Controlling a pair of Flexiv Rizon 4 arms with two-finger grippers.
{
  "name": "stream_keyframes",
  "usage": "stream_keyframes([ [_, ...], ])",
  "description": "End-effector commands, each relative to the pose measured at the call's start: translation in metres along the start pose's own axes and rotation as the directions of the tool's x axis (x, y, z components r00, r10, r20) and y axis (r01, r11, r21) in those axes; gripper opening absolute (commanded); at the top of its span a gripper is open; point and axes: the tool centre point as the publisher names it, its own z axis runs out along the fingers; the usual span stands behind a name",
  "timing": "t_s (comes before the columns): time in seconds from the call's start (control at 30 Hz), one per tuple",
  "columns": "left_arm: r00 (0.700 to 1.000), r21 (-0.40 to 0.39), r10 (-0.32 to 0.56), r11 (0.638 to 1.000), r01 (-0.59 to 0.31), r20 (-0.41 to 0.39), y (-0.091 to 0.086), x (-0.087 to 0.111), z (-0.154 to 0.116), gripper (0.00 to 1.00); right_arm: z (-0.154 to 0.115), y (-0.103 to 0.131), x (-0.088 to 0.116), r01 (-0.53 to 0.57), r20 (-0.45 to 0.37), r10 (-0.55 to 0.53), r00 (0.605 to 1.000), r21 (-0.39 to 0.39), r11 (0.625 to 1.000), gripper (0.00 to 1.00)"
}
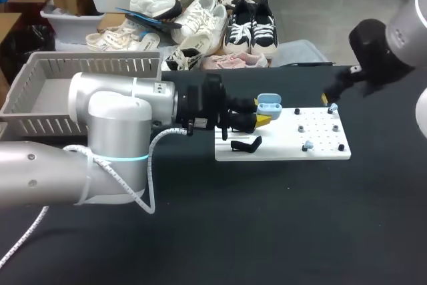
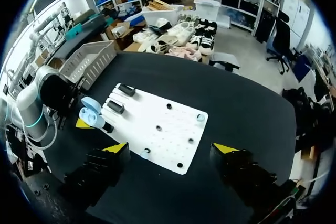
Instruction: Pick up each earbud case from the left stands, insert the matching earbuds, close the lid, and place the case in the box.
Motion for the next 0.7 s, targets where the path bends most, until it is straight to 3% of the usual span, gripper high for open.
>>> stream_keyframes([
  [0.03,1.0,-0.003,0.002,1.0,-0.002,0.004,-0.001,0.001,0.0,0.0,0.001,-0.012,0.001,0.017,-0.014,-0.017,1.0,0.031,0.999,1.0],
  [0.3,1.0,-0.003,0.002,1.0,-0.002,0.004,-0.001,0.001,0.0,0.0,0.011,-0.03,0.004,0.122,-0.1,-0.112,0.989,0.103,0.987,1.0],
  [0.7,1.0,-0.003,0.002,1.0,-0.002,0.004,-0.001,0.001,0.0,0.0,0.048,-0.038,0.008,0.179,-0.13,-0.167,0.977,0.089,0.98,1.0],
])
